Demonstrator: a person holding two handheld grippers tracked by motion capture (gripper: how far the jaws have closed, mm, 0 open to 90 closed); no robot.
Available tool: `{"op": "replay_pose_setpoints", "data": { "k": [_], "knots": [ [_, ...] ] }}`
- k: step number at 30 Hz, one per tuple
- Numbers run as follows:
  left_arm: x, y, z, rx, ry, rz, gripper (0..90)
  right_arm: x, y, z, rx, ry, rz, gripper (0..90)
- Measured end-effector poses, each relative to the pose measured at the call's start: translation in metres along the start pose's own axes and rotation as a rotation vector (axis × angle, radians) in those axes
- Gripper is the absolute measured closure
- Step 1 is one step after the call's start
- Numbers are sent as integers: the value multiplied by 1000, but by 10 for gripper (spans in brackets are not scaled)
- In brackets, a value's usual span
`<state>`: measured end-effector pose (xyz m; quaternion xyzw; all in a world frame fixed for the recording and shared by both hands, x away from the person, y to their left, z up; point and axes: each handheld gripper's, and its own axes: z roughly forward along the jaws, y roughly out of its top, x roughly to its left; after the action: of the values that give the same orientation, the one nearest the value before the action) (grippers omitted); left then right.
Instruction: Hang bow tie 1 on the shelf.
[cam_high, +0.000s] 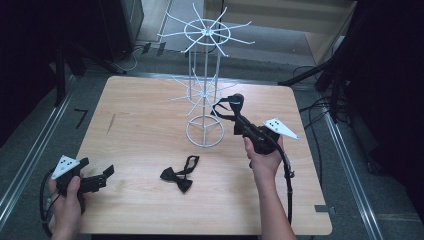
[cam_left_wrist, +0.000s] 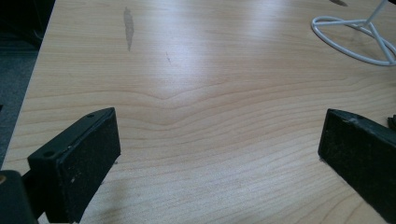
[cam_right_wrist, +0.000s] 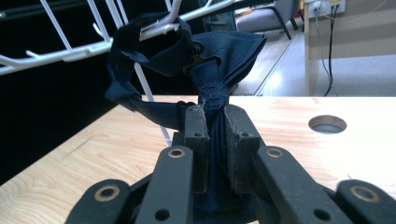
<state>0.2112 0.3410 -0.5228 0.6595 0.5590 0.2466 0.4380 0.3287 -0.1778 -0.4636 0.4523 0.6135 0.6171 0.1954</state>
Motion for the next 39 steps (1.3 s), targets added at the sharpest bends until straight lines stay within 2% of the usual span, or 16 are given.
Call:
{"op": "replay_pose_setpoints", "data": {
  "k": [5,11,16,18,20,23,27,28,33,39],
  "knots": [
    [0,0,0,0,1,-1,0,2,-8,8,31,-9,-16,795],
    [0,0,0,1,1,1,0,1,-16,7,49,-19,-33,734],
    [0,0,0,3,0,3,0,3,-20,3,99,-17,-96,632],
    [-1,0,0,3,1,3,0,2,-24,0,52,-19,-90,605],
    [0,0,0,3,1,3,0,0,-24,-4,63,-22,-77,572],
    [0,0,0,3,1,3,0,-1,-27,-11,48,-26,-95,554],
    [0,0,-1,2,0,-2,0,-1,-29,-17,62,-22,-103,543],
    [0,0,-1,1,1,0,0,0,-30,-20,72,-21,-115,538],
    [0,0,-1,-1,0,-2,0,8,-35,-26,86,-3,-111,532],
    [0,0,-1,-2,0,-4,0,21,-41,-31,123,32,-147,521]
  ]
}}
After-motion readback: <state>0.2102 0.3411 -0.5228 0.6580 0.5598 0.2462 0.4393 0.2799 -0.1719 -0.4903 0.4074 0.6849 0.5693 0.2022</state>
